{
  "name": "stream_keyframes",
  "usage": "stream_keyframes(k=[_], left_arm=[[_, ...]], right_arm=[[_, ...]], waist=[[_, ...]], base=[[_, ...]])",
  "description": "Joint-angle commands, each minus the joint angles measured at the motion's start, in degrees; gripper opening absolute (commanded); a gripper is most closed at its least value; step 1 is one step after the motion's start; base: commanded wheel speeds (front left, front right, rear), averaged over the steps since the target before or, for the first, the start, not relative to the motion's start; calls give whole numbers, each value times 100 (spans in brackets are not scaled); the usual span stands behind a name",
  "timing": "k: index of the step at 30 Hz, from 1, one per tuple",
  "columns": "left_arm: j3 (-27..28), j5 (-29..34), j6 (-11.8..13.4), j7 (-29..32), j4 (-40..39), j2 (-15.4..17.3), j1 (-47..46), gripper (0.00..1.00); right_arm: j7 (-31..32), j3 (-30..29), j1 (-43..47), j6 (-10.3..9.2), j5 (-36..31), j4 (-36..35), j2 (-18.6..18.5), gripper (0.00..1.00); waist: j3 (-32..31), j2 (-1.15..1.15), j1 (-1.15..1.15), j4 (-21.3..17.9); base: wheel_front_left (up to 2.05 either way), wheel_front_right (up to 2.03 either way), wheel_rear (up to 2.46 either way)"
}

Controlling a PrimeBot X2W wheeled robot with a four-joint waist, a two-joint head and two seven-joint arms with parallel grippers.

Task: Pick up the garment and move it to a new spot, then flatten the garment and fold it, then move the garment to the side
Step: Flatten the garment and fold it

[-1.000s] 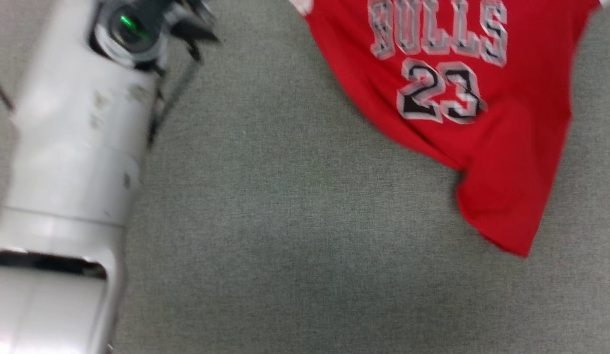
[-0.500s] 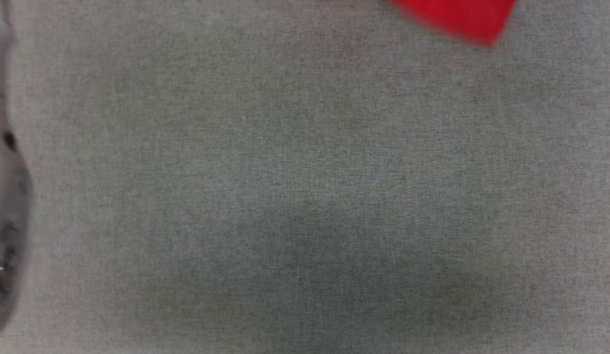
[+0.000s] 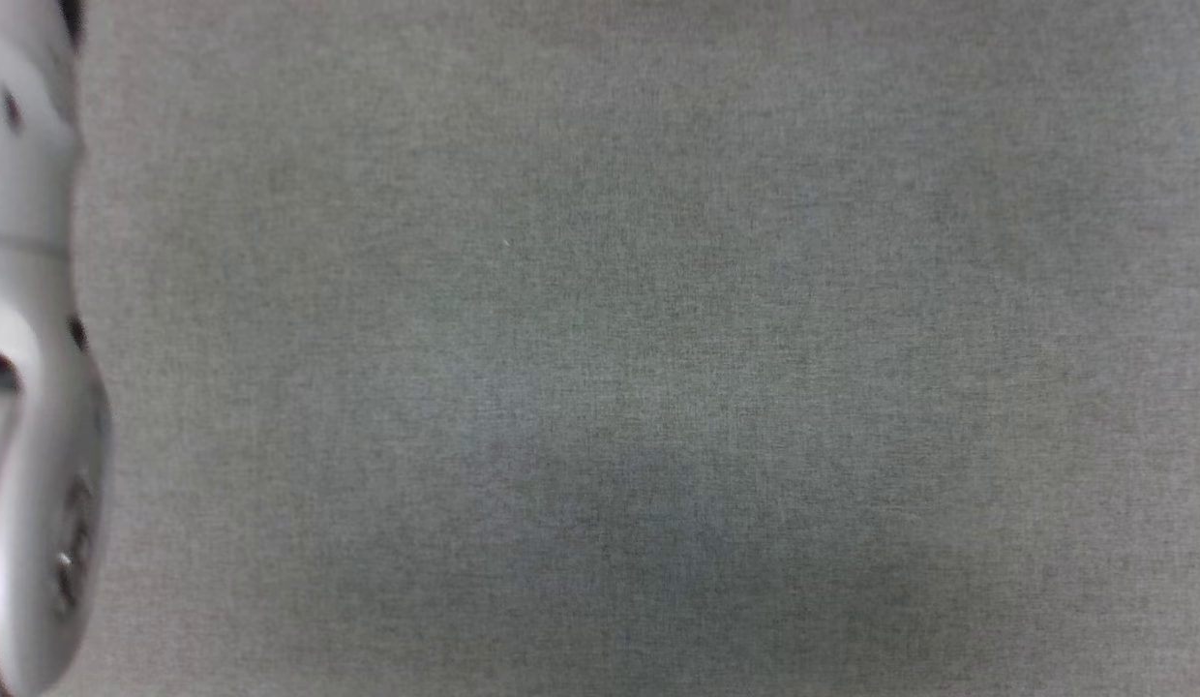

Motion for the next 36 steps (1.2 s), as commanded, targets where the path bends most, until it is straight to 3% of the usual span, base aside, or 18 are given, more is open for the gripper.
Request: stream_keyframes(k=[1,5,11,14,19,22,26,36], left_arm=[[9,-110,-21,135,-99,119,280,0],[-65,-442,-24,897,-584,393,1304,0],[163,-1002,-24,1397,-1395,672,2981,0],[291,-1211,2,1485,-1995,796,3903,0],[590,-1600,328,1534,-3376,917,5614,0],[759,-1834,607,1533,-4330,930,6664,0],[923,-2024,923,1445,-5433,867,7902,0],[1225,-2188,1274,1221,-6986,805,9967,0]], right_arm=[[37,92,175,-7,100,37,-8,0],[142,586,833,-8,559,123,-21,0],[390,1678,2214,-8,1662,-348,-261,0],[682,2364,3206,-8,2400,-1167,-623,0],[1258,3086,5034,-8,3827,-3034,-1658,0],[1478,3078,6020,-8,4412,-3912,-2187,0],[1657,2874,7120,-8,4760,-4678,-2534,0],[2069,2132,8841,-8,4731,-5594,-2501,0]], waist=[[-120,0,0,11],[-393,0,0,8],[-846,0,0,-52],[-1025,0,0,-109],[-1200,0,0,-175],[-1236,0,0,-199],[-1227,0,0,-222],[-1181,0,0,-299]], base=[[0,0,0],[0,0,0],[0,0,0],[0,0,0],[0,0,0],[0,0,0],[0,0,0],[0,0,0]])
